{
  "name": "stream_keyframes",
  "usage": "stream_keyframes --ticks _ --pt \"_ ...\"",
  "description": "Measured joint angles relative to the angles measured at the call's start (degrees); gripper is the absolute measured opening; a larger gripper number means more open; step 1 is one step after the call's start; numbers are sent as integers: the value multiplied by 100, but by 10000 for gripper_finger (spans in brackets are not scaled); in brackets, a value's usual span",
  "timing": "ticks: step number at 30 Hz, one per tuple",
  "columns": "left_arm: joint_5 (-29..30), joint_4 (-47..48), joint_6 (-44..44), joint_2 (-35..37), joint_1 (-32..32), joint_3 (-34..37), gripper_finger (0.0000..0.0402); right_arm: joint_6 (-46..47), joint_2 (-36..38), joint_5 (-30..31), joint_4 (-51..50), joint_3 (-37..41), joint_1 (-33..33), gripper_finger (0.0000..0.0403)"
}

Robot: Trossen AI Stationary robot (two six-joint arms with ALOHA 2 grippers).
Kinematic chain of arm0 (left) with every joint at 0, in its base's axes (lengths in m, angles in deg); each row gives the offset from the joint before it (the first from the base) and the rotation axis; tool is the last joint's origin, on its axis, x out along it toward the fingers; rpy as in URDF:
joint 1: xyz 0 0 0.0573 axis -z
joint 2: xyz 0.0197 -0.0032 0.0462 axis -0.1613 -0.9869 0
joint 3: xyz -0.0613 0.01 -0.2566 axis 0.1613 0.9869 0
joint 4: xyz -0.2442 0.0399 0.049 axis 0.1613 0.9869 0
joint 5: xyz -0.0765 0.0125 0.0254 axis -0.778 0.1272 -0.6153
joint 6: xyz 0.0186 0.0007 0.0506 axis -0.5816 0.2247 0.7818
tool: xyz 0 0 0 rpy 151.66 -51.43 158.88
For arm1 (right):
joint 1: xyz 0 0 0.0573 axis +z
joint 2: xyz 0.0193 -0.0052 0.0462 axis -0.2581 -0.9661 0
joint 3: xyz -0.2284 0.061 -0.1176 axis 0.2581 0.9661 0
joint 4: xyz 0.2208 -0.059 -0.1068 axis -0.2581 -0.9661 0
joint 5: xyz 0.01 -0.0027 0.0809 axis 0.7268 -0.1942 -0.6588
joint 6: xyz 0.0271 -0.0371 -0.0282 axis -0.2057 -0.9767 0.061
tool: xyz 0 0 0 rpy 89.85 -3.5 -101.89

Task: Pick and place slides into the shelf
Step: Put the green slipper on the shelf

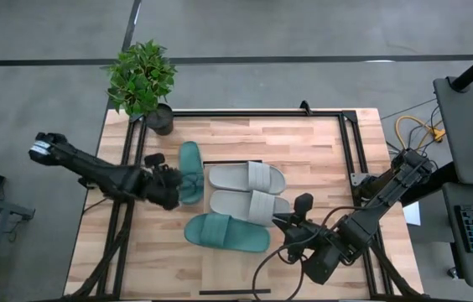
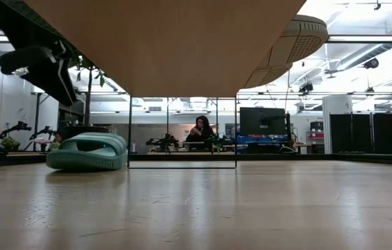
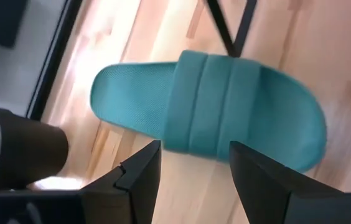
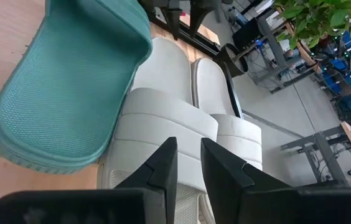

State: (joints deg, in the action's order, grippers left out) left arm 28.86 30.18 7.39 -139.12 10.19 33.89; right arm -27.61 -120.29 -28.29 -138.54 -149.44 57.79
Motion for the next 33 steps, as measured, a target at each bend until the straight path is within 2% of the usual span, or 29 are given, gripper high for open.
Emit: stream_keyframes --ticks 8,20,26,33 --pt "1245 28 -1005 -991 1171 0 173 105 0 -2 0 11 0 61" --pt "1489 350 -2030 -2452 1427 11 173 105 0 -2 -2 13 0 64" --pt "1840 518 -2288 -2497 1566 -78 173 103 0 -2 -2 13 0 59" --pt "1850 528 -2147 -1785 1575 -125 173 103 0 -2 -2 13 0 61"
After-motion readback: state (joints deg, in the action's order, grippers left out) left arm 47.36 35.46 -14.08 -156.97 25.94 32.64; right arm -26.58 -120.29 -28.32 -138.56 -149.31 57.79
